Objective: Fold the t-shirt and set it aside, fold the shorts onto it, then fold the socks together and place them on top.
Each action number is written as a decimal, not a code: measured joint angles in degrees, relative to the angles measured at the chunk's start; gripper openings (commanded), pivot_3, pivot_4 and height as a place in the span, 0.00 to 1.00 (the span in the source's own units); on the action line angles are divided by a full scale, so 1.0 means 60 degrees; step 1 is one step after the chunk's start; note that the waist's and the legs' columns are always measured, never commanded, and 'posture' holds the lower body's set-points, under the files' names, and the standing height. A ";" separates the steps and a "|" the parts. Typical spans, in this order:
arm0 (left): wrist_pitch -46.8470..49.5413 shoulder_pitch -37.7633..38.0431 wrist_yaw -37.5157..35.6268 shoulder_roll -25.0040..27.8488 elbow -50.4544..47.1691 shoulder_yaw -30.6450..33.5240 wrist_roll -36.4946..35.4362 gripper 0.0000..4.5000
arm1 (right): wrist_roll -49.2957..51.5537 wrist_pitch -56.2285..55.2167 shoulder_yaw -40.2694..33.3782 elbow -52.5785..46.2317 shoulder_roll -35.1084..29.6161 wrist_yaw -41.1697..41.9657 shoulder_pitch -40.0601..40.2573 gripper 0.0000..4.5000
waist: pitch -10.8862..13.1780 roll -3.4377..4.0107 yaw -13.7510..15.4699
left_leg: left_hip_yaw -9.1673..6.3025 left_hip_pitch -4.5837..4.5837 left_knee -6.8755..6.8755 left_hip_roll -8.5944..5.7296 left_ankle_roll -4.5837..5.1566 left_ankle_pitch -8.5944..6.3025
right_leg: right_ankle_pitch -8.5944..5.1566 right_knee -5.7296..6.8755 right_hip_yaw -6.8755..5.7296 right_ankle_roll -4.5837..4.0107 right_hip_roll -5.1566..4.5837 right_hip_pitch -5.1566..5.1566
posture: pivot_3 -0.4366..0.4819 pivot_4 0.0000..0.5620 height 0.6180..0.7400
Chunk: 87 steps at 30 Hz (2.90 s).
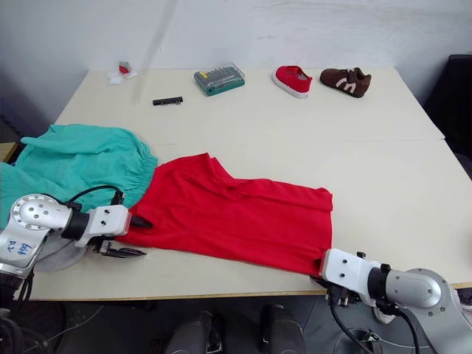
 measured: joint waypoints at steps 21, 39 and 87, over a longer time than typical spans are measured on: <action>0.2972 0.2398 -0.0489 0.0638 -0.3356 0.0353 -0.1603 0.01 | -0.0221 -0.5341 -0.0418 0.3523 -0.1313 0.1770 -0.0378 0.00 | -0.0002 -0.0005 0.0061 | 0.0017 0.0001 0.0004 -0.0006 -0.0041 0.0007 | -0.0011 -0.0014 0.0018 0.0039 0.0000 0.0004 | 0.48 0.27 1.00; 0.1884 0.2964 -0.0137 0.0539 -0.2254 0.0736 -0.1955 0.22 | 0.0293 -0.4856 -0.0984 0.3103 -0.1340 0.1873 0.0489 0.28 | -0.0027 0.0050 0.0014 | 0.0013 0.0030 0.0004 0.0009 -0.0039 -0.0027 | -0.0035 0.0028 0.0021 -0.0011 0.0001 0.0005 | 0.48 0.27 1.00; 0.3591 -0.8717 0.1501 -0.5311 1.0280 -0.1127 0.0840 0.44 | 0.0277 0.1777 0.2300 0.4593 -0.0320 -0.0382 -0.6559 0.73 | 0.0066 -0.0053 -0.0059 | 0.0067 -0.0165 0.0197 -0.0013 -0.0014 0.0074 | 0.0034 0.0168 0.0057 0.0048 -0.0004 -0.0175 | 0.48 0.27 1.00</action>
